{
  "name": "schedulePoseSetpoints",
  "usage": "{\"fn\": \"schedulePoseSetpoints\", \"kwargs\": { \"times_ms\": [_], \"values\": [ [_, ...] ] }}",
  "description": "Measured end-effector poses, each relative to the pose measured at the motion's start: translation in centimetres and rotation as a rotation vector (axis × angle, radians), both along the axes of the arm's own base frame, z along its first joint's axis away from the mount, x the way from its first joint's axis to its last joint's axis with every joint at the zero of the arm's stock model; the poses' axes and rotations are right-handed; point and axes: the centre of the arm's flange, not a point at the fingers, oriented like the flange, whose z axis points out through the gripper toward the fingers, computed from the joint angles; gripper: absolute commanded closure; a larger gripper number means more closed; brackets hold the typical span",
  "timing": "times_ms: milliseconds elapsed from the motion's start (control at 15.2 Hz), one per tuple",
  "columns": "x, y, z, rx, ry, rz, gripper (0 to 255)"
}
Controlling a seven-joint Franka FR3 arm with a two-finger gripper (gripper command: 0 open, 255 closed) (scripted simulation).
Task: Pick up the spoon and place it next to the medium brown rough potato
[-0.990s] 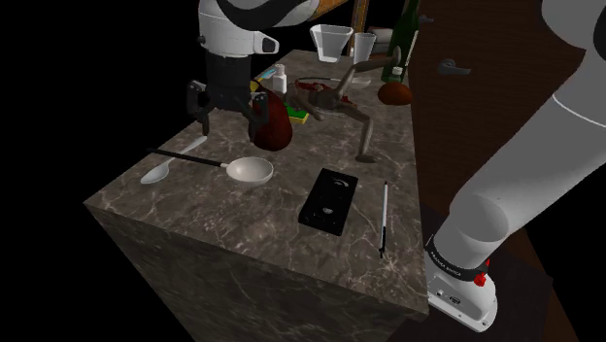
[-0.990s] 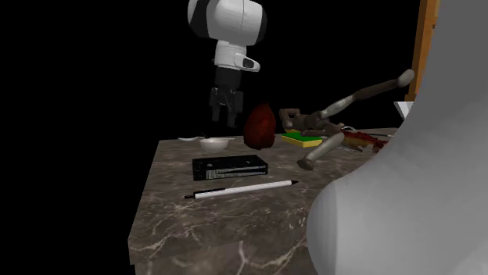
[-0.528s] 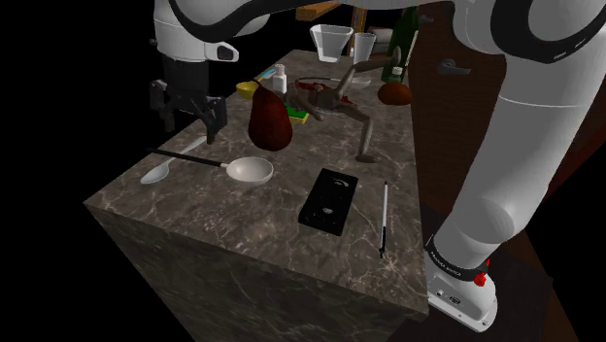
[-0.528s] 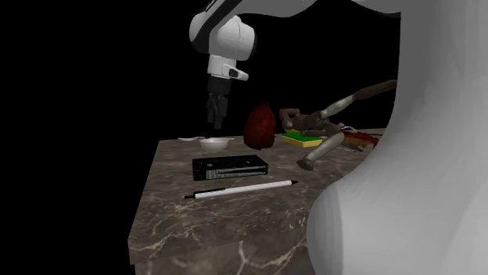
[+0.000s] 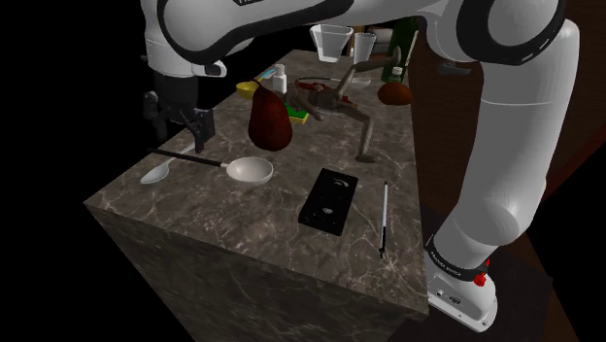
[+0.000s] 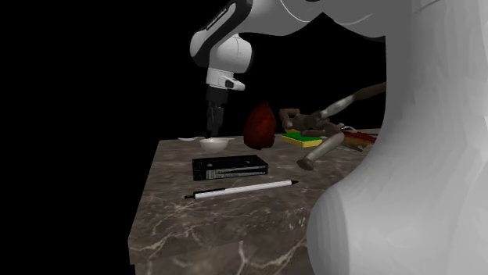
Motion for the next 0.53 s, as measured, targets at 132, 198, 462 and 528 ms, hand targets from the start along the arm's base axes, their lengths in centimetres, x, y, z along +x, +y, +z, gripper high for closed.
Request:
{"fn": "schedulePoseSetpoints", "kwargs": {
  "times_ms": [132,198,462,528],
  "values": [
    [0.04,0.22,-1.0,0.0,0.0,0.0,0],
    [0.07,0.27,-1.25,0.0,0.0,0.0,0],
    [0.03,0.34,-1.4,0.0,0.0,0.0,0],
    [0.03,0.34,-1.41,0.0,0.0,0.0,0]
  ]
}}
